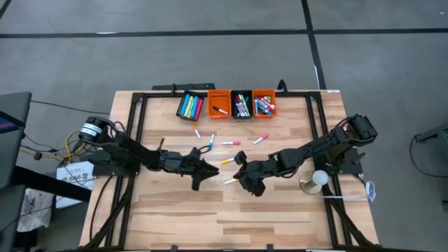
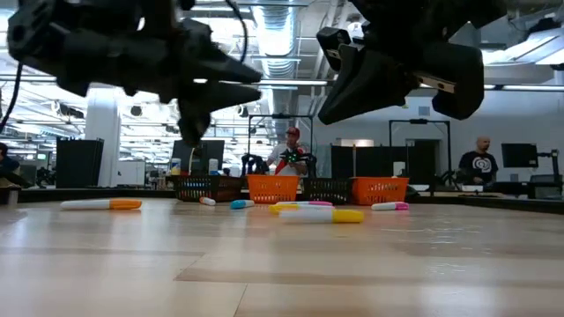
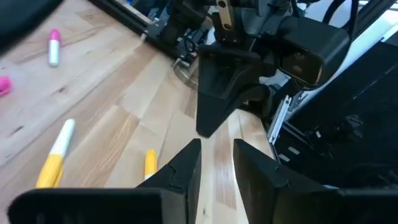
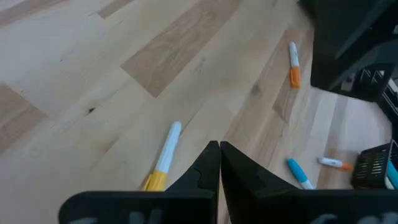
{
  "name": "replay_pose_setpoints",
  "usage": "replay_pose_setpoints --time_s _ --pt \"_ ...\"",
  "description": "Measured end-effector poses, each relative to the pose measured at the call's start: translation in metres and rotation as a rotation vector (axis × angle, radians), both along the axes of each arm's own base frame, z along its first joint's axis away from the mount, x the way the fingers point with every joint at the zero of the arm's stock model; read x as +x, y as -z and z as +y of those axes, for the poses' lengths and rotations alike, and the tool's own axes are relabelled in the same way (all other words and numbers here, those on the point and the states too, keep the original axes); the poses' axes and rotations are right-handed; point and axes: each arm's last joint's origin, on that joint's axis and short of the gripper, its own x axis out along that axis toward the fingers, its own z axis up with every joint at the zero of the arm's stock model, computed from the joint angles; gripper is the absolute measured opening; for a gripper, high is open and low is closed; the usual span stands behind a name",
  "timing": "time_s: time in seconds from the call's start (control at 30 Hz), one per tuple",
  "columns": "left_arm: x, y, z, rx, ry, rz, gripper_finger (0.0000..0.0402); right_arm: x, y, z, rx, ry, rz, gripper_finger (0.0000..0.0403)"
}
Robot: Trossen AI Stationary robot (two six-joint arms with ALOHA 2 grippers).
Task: Pick & Place Markers
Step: Put the bottom small yellow bottom highlighter pen into the left orange basket
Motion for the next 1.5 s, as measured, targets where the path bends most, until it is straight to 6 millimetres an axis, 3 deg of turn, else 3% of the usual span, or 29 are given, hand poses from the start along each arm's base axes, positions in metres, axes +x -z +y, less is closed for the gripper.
replay_pose_setpoints --time_s 0.27,0.43,0.77,1.07,1.3,1.5 --pt "0.013 0.004 0.002 0.006 0.008 0.013 0.0093 -0.005 0.007 -0.003 0.044 0.043 0.083 0.0009" --pt "0.013 0.004 0.002 0.006 0.009 0.013 0.0093 -0.009 0.022 -0.02 0.221 0.091 0.164 0.0023" --pt "0.013 0.004 0.002 0.013 0.01 0.013 0.0093 -0.014 0.05 -0.052 0.455 0.103 0.134 0.0117" --pt "0.012 0.004 0.002 0.016 0.01 0.02 0.0093 0.001 0.098 -0.056 0.504 0.142 0.212 0.0174" --pt "0.012 0.005 0.002 0.034 0.013 0.018 0.0093 0.009 0.11 -0.059 0.528 0.144 0.224 0.016" --pt "0.012 0.005 0.002 0.034 0.012 0.018 0.0093 0.007 0.101 -0.058 0.526 0.142 0.209 0.0096"
